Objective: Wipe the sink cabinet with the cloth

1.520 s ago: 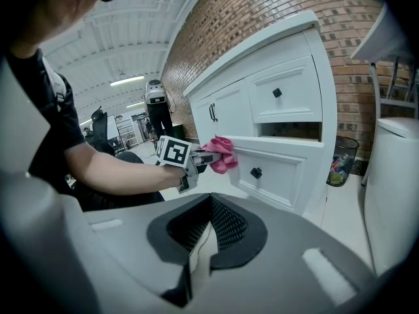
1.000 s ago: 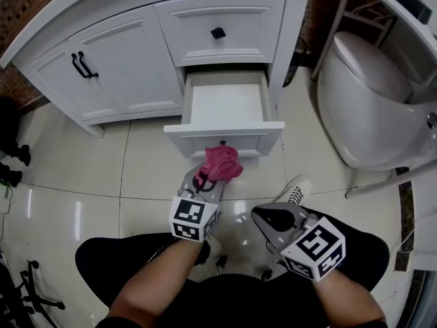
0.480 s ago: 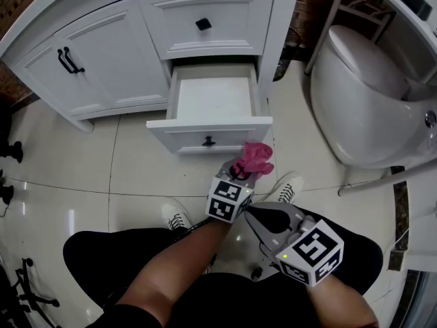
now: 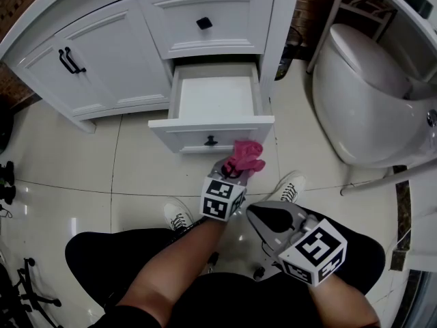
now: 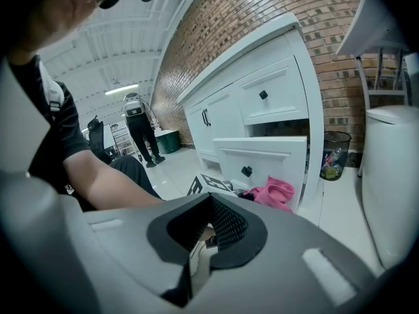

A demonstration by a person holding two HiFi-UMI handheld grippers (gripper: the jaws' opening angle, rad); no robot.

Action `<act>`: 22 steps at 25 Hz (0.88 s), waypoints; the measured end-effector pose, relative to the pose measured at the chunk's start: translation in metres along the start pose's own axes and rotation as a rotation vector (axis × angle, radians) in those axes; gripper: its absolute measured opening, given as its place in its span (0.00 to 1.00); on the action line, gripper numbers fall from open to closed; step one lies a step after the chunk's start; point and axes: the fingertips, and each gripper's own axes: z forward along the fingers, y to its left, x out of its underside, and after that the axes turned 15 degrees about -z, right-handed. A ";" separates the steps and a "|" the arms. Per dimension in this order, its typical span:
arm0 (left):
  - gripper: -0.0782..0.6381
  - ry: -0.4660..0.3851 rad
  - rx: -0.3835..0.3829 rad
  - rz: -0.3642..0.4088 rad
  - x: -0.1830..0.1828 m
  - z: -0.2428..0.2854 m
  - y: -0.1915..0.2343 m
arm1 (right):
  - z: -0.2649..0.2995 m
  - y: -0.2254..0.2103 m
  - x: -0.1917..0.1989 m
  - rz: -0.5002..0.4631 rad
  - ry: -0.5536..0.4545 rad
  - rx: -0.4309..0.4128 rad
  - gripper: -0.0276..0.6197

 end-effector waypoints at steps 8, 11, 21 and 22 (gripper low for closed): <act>0.24 -0.032 -0.080 -0.010 -0.005 -0.028 0.045 | 0.008 0.002 -0.005 -0.010 0.002 0.002 0.05; 0.24 -0.040 -0.106 -0.022 -0.010 -0.039 0.059 | 0.013 0.004 -0.007 -0.013 0.005 0.000 0.05; 0.24 -0.090 -0.219 -0.060 -0.022 -0.082 0.112 | 0.021 0.008 -0.014 -0.036 0.024 0.006 0.05; 0.24 -0.097 -0.234 -0.067 -0.024 -0.087 0.119 | 0.022 0.008 -0.014 -0.037 0.026 0.007 0.05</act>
